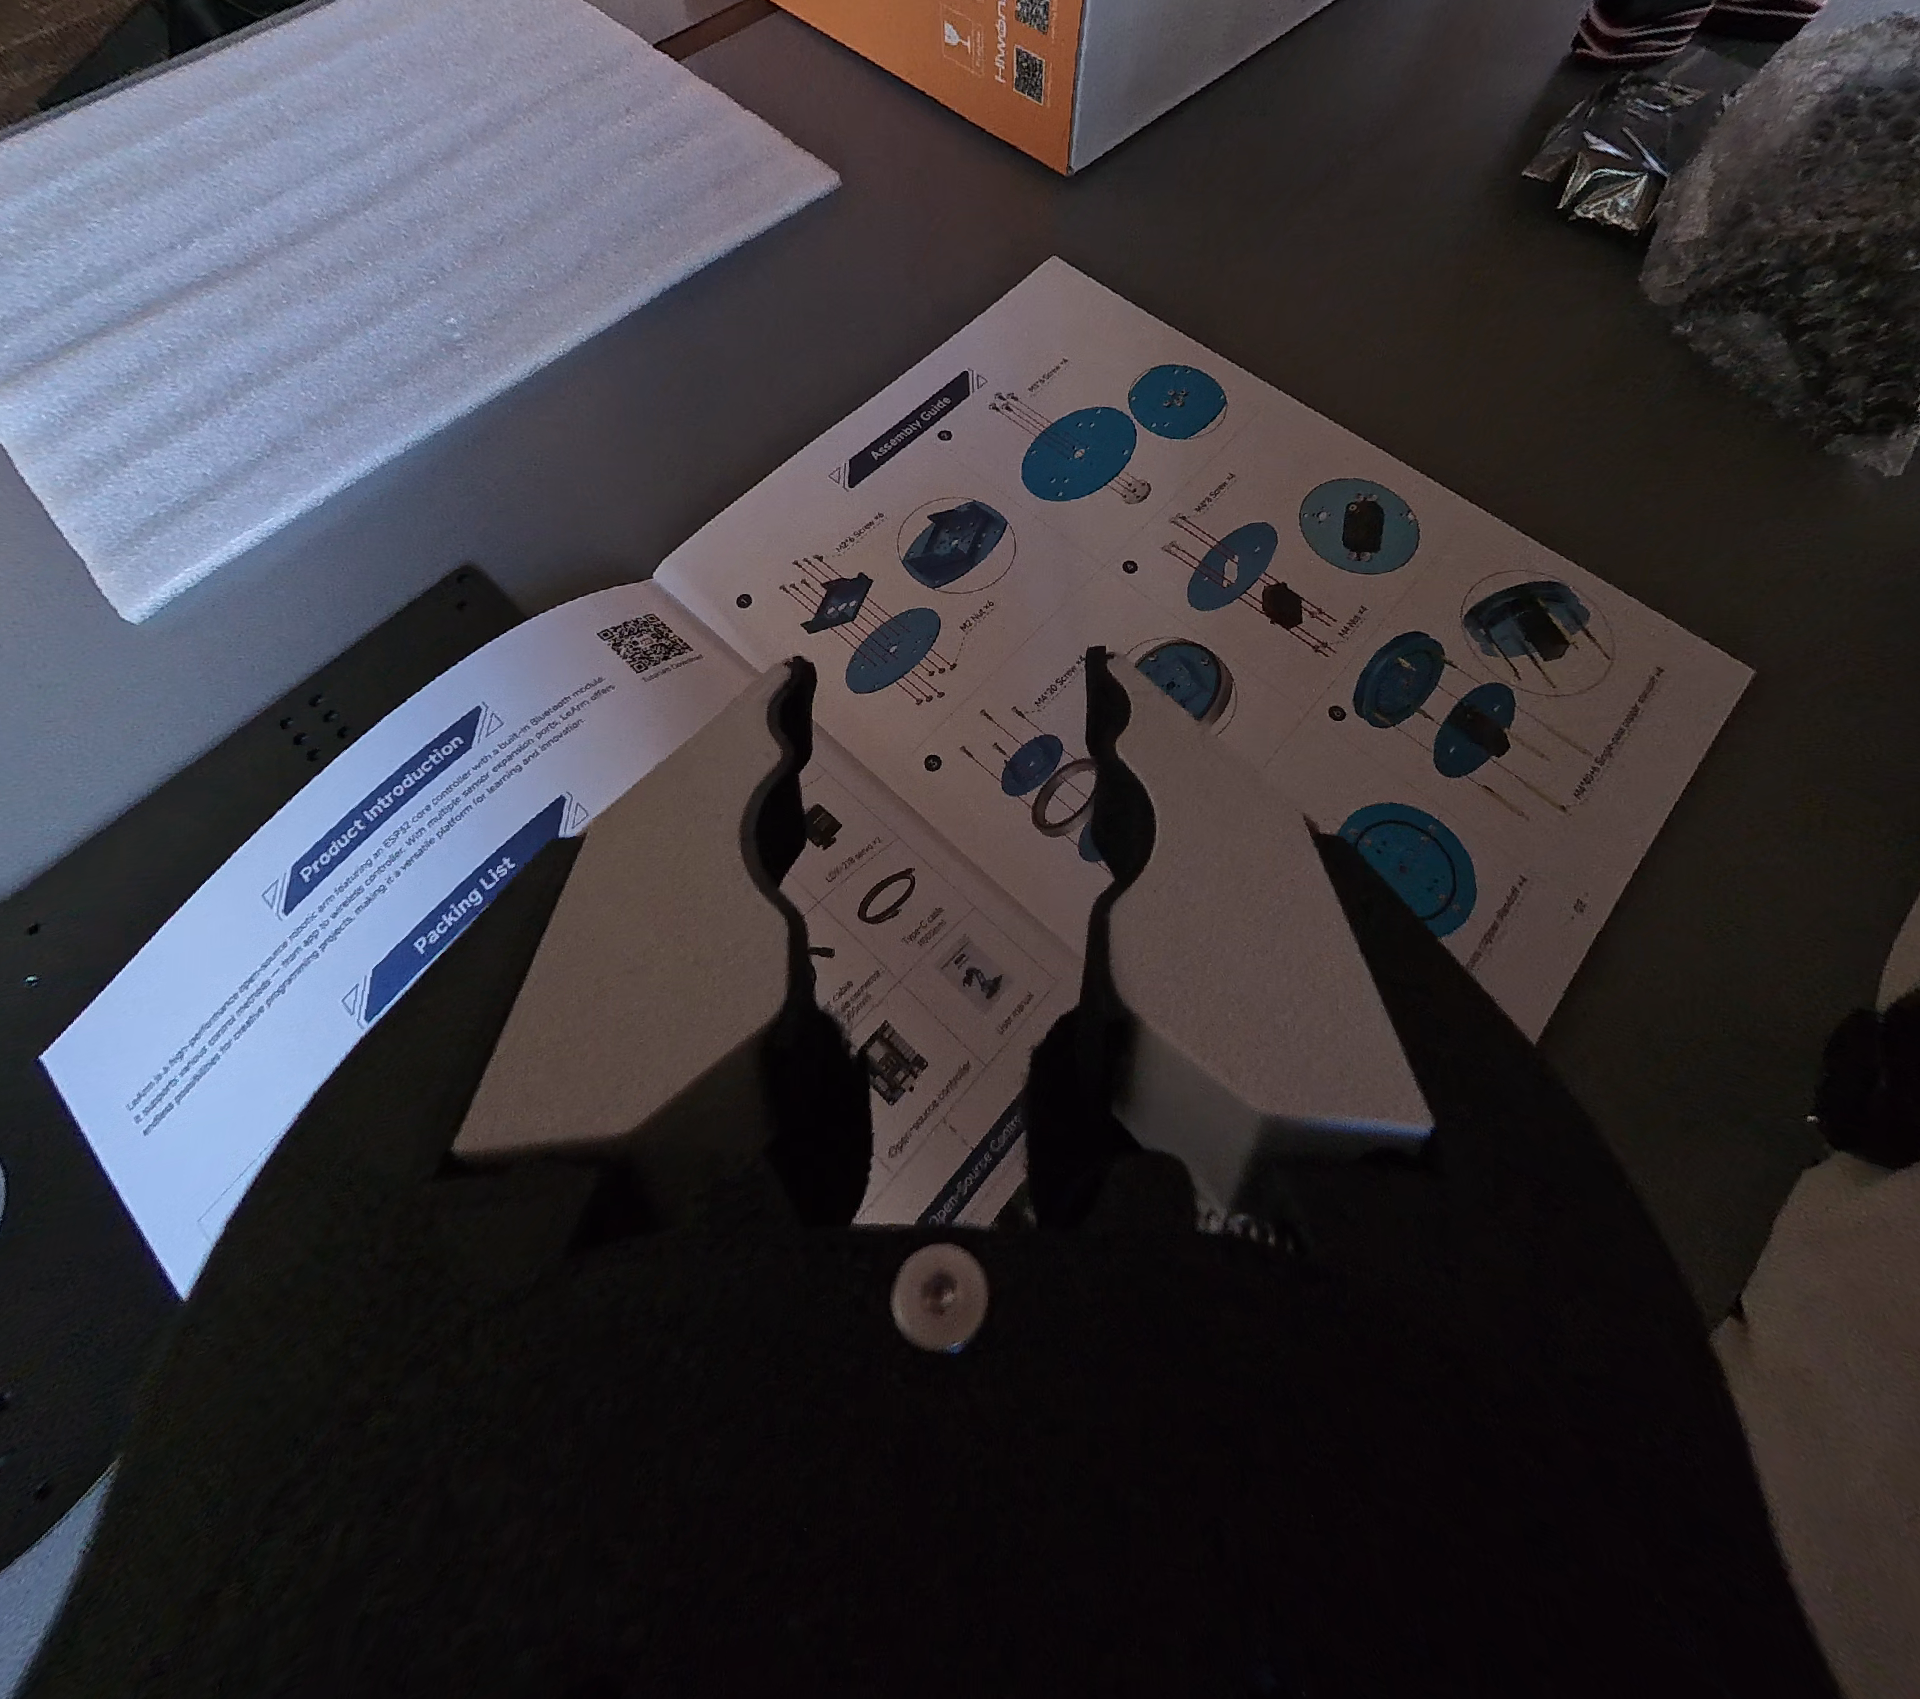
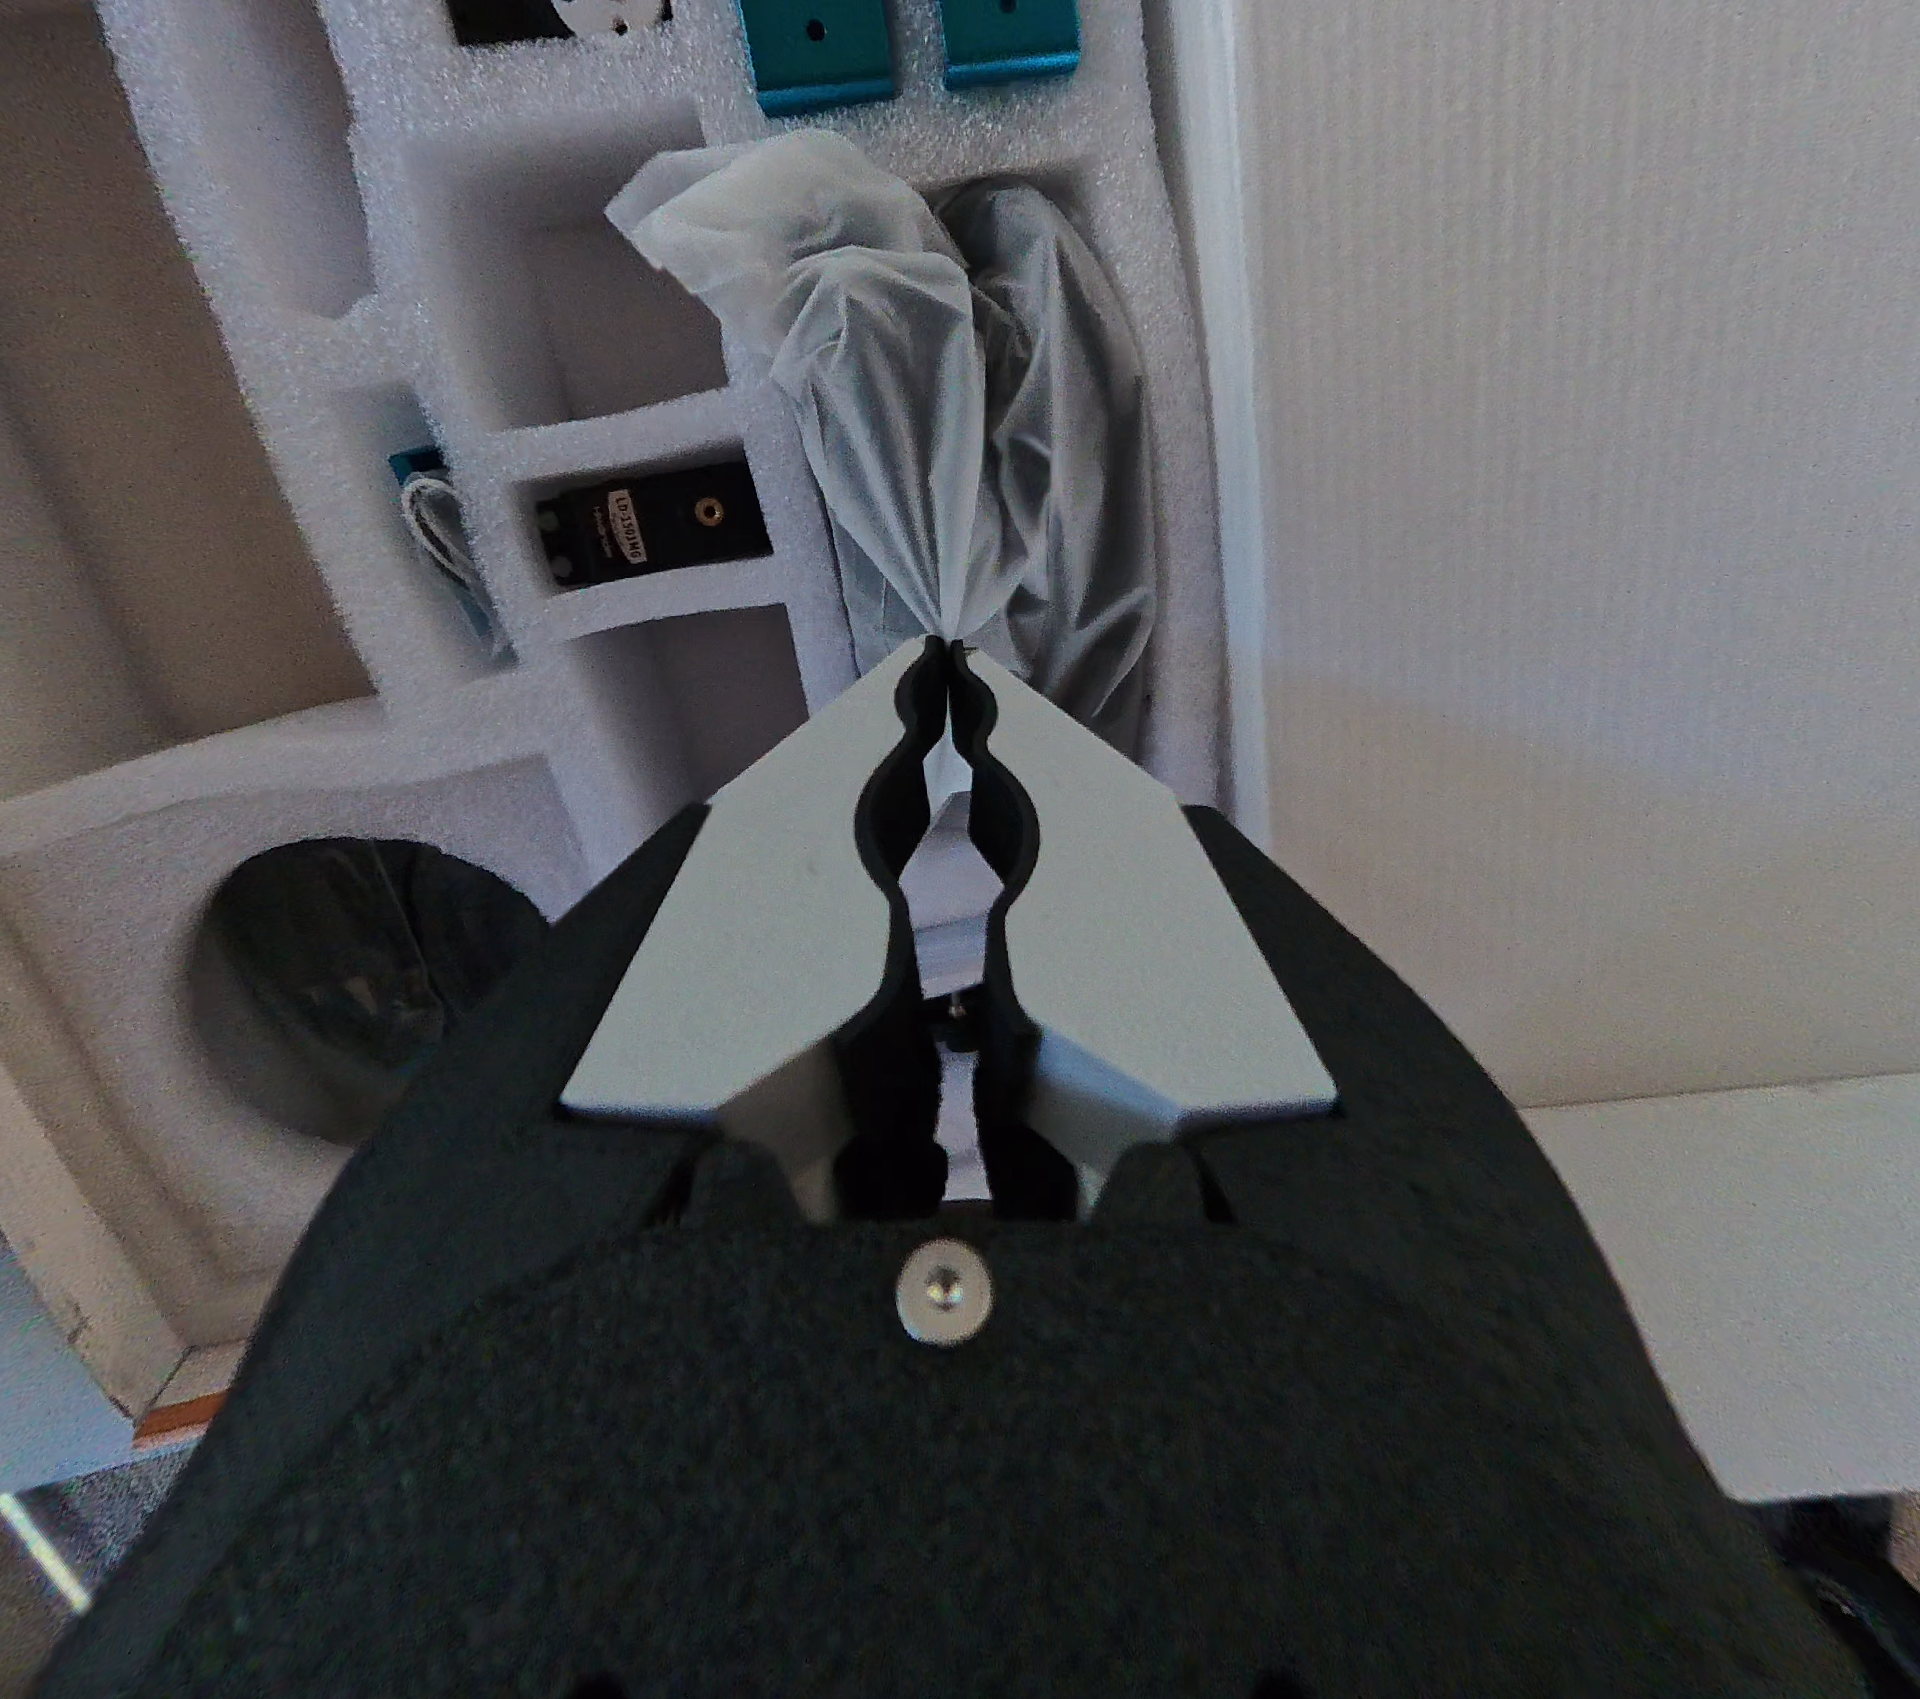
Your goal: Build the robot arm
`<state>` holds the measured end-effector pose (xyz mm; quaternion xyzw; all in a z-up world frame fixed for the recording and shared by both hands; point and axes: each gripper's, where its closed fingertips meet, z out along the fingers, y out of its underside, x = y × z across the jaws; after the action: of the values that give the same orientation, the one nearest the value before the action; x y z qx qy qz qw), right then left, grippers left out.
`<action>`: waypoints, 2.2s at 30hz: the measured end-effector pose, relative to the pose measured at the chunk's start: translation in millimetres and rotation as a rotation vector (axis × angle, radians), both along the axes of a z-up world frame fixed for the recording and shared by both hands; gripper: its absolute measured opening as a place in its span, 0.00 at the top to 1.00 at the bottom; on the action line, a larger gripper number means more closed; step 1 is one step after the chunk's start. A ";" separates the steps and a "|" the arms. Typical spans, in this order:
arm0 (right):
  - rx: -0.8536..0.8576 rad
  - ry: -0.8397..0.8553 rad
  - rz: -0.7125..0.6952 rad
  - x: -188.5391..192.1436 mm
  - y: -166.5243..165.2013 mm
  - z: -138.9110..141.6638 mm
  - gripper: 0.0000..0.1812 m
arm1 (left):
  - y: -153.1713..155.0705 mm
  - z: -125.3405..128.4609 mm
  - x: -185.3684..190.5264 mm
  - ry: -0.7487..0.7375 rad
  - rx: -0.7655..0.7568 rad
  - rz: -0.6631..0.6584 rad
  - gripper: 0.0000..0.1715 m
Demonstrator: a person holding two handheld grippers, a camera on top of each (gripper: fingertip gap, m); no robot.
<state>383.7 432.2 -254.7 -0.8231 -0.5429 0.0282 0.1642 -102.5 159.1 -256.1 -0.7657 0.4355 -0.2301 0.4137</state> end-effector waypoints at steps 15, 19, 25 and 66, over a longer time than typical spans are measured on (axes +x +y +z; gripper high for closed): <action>0.066 0.091 -0.048 8.2 0.8 20.7 1.00 | -3.4 -1.1 -2.0 0.000 -0.009 0.000 0.70; 0.044 0.094 -0.081 14.6 -3.6 14.0 1.00 | -2.2 -2.0 -6.1 -0.004 -0.016 0.016 0.70; 0.067 0.088 -0.099 7.0 3.1 3.8 0.96 | -5.1 -2.9 -2.5 -0.019 -0.020 0.006 0.70; -0.061 0.243 -0.091 -59.3 17.5 -16.5 1.00 | 219.9 25.9 371.0 0.064 -0.047 -0.442 1.00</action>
<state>324.5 449.7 -271.2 -0.8419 -0.4802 0.1366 0.2048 268.6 379.0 -230.2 -0.6679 0.6000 -0.3009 0.3214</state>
